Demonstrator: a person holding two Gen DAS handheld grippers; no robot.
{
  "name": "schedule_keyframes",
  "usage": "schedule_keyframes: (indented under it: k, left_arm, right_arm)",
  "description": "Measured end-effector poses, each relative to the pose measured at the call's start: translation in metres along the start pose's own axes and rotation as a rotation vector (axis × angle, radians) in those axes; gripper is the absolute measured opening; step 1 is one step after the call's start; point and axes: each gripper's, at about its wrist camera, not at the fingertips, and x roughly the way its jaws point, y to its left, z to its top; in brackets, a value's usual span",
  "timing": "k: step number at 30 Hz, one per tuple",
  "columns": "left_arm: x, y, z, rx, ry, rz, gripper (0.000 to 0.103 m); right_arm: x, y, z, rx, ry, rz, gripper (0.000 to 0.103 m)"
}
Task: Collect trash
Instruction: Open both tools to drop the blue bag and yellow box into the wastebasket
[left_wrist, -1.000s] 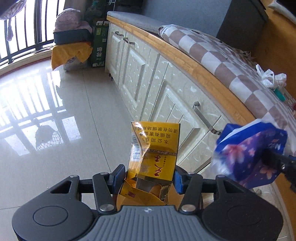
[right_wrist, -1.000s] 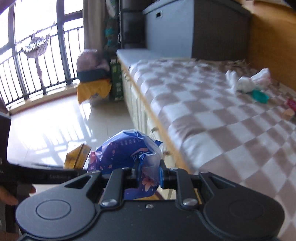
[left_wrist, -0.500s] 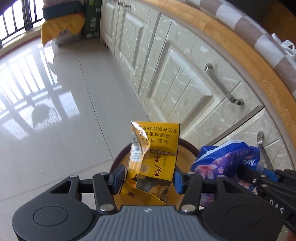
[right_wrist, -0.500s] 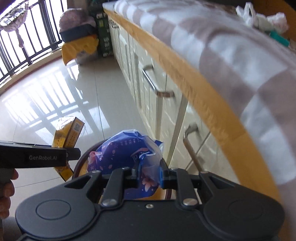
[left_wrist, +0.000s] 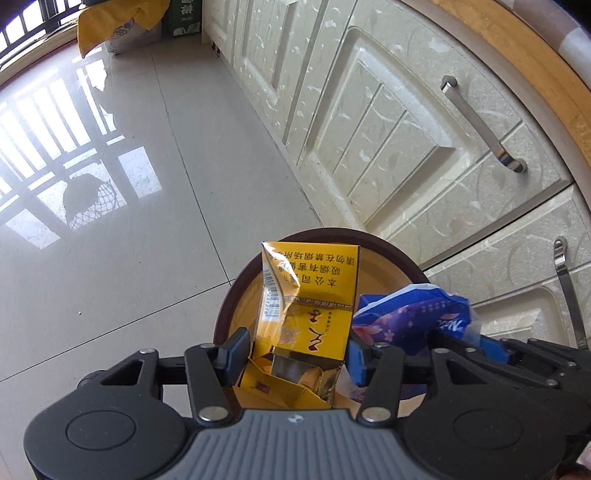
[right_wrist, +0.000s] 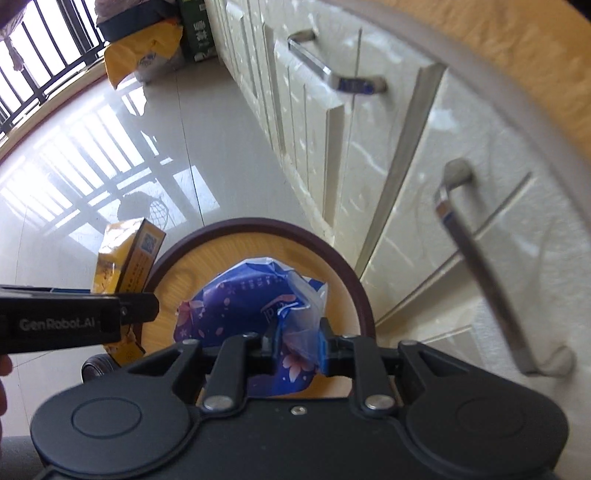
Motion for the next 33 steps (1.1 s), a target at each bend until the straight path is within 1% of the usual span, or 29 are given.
schedule_keyframes:
  k: [2, 9, 13, 16, 18, 20, 21, 22, 27, 29, 31, 33]
  left_arm:
    - [0.004, 0.000, 0.001, -0.002, 0.004, -0.001, 0.054]
    - [0.013, -0.003, 0.002, 0.009, 0.017, 0.003, 0.054]
    - [0.016, -0.005, 0.000, 0.022, 0.023, 0.005, 0.054]
    - [0.019, -0.007, -0.001, 0.030, 0.030, 0.007, 0.054]
    - [0.021, -0.008, -0.003, 0.032, 0.032, 0.005, 0.054]
    - [0.023, -0.010, -0.004, 0.035, 0.032, -0.001, 0.056]
    - [0.024, -0.010, -0.004, 0.041, 0.033, -0.005, 0.060]
    - [0.024, -0.012, -0.005, 0.048, 0.035, -0.003, 0.062]
    - [0.029, -0.010, -0.007, 0.052, 0.064, 0.036, 0.066]
    - [0.031, -0.007, -0.008, 0.049, 0.078, 0.054, 0.070]
    - [0.032, -0.005, -0.009, 0.055, 0.086, 0.072, 0.081]
    - [0.031, -0.004, -0.010, 0.054, 0.083, 0.082, 0.085]
  right_arm:
    - [0.005, 0.002, 0.001, 0.001, 0.006, 0.001, 0.028]
    - [0.006, -0.006, 0.000, 0.007, 0.013, 0.003, 0.034]
    - [0.004, -0.013, -0.001, 0.009, 0.015, 0.023, 0.038]
    - [0.003, -0.015, -0.003, 0.001, 0.022, 0.023, 0.042]
    - [0.005, -0.014, -0.003, -0.006, 0.024, 0.018, 0.044]
    - [0.005, -0.014, -0.004, -0.012, 0.025, 0.017, 0.048]
    - [0.005, -0.014, -0.004, -0.015, 0.027, 0.019, 0.048]
    - [0.004, -0.015, -0.005, -0.018, 0.029, 0.019, 0.049]
    - [0.003, -0.017, -0.008, -0.037, 0.044, 0.008, 0.049]
    - [0.002, -0.018, -0.010, -0.044, 0.048, 0.011, 0.049]
    - [0.000, -0.018, -0.010, -0.050, 0.051, 0.012, 0.049]
    - [-0.002, -0.019, -0.012, -0.059, 0.052, 0.012, 0.050]
